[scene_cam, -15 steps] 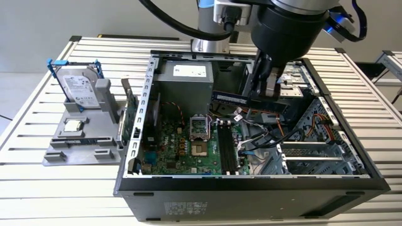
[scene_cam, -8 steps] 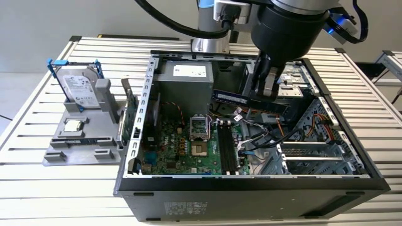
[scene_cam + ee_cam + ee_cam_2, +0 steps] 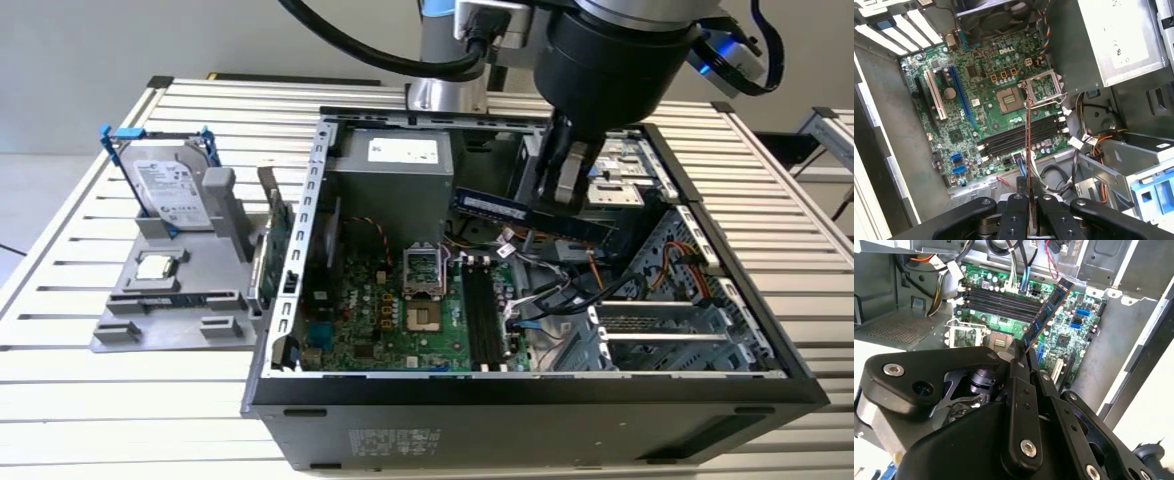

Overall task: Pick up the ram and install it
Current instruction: 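Insert the ram into the slot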

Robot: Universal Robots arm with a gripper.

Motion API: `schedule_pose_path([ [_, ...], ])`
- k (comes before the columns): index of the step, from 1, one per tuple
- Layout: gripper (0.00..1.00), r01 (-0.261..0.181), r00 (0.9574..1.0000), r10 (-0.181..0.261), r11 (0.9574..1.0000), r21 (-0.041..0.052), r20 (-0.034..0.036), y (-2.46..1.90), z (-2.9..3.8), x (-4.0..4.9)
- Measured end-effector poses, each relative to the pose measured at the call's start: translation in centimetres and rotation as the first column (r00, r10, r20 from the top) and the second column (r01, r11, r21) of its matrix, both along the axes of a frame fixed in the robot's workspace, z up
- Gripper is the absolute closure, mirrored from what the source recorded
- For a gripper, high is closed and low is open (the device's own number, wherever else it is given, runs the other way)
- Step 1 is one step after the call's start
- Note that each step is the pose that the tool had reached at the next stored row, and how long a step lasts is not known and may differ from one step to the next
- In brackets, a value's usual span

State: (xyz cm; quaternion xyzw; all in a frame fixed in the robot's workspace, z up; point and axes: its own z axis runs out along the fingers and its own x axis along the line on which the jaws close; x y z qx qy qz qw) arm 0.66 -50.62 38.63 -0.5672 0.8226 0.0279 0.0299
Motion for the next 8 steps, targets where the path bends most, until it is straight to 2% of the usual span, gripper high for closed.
schedule_pose_path([
  [8,1.00,0.063,0.9980,-0.063,0.9980,0.0000,0.0000,0.00,0.00,0.00],
])
